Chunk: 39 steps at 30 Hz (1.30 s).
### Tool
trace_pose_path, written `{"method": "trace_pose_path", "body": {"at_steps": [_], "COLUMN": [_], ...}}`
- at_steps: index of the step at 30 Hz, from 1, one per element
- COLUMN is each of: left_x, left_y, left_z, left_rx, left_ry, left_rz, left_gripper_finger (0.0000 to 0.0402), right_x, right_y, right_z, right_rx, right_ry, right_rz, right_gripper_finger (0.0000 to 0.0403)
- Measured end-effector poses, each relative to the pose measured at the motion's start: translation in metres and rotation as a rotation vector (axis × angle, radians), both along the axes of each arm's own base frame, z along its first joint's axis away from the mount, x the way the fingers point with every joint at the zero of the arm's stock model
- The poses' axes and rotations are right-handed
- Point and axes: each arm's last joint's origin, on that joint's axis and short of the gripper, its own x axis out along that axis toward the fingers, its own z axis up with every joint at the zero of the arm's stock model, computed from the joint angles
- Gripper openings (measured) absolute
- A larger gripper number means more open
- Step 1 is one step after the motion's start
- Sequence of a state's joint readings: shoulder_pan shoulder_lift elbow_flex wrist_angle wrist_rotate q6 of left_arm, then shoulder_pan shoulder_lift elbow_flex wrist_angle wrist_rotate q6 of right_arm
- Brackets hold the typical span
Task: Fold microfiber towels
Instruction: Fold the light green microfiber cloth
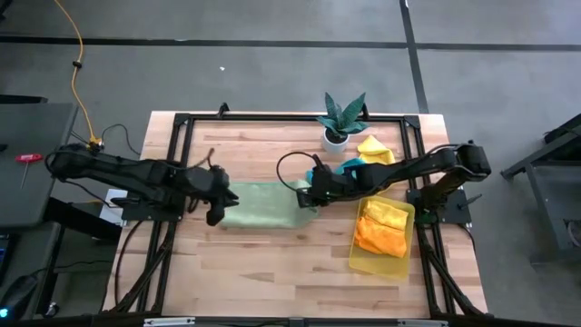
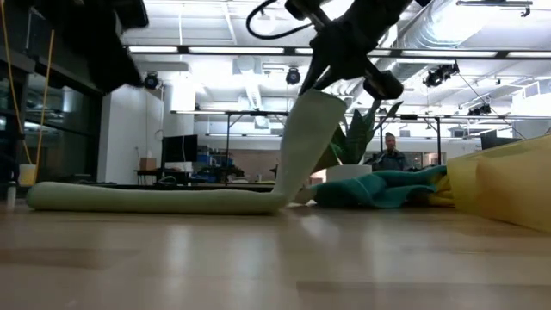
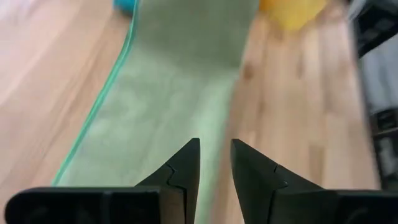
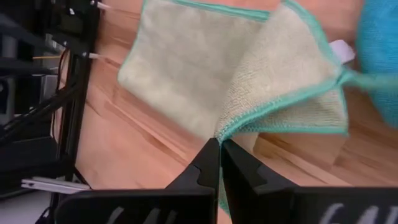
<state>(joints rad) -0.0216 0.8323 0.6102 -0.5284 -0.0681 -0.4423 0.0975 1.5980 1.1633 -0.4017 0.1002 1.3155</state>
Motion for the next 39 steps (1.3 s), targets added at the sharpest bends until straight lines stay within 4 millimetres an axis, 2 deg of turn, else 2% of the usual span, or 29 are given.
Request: {"method": "trace_pose_path", "body": {"at_steps": [5,13,19,25,29,35,39], "left_x": [0.012,0.03,0.036,0.021,0.008,0.005,0.004], "left_y": [0.0,0.0,-0.004,-0.005,-0.005,-0.007,-0.007], "left_z": [-0.019,-0.052,-0.067,-0.063,-0.064,-0.082,-0.096], "left_rx": [0.002,0.015,0.131,0.23,0.223,0.111,0.073], "left_ry": [0.142,0.346,0.431,0.53,0.555,0.538,0.526], "left_rz": [0.001,0.05,0.021,-0.07,-0.074,-0.033,0.021], "left_gripper_finger": [0.0078,0.0078,0.0069,0.0006,0.0002,0.0,0.0], "right_x": [0.005,0.023,0.027,0.028,0.028,0.032,0.044], "right_y": [0.0,0.003,0.003,0.003,0.003,0.002,0.003], "right_z": [0.0,-0.008,-0.007,-0.006,-0.007,-0.006,0.0], "right_rx": [0.006,0.019,0.016,0.01,0.002,0.016,-0.004], "right_ry": [-0.037,-0.133,-0.182,-0.184,-0.181,-0.218,-0.228], "right_rz": [-0.001,0.001,0.01,0.016,0.022,0.038,0.06], "right_gripper_finger": [0.0,0.0,0.0,0.0,0.0,0.0,0.0]}}
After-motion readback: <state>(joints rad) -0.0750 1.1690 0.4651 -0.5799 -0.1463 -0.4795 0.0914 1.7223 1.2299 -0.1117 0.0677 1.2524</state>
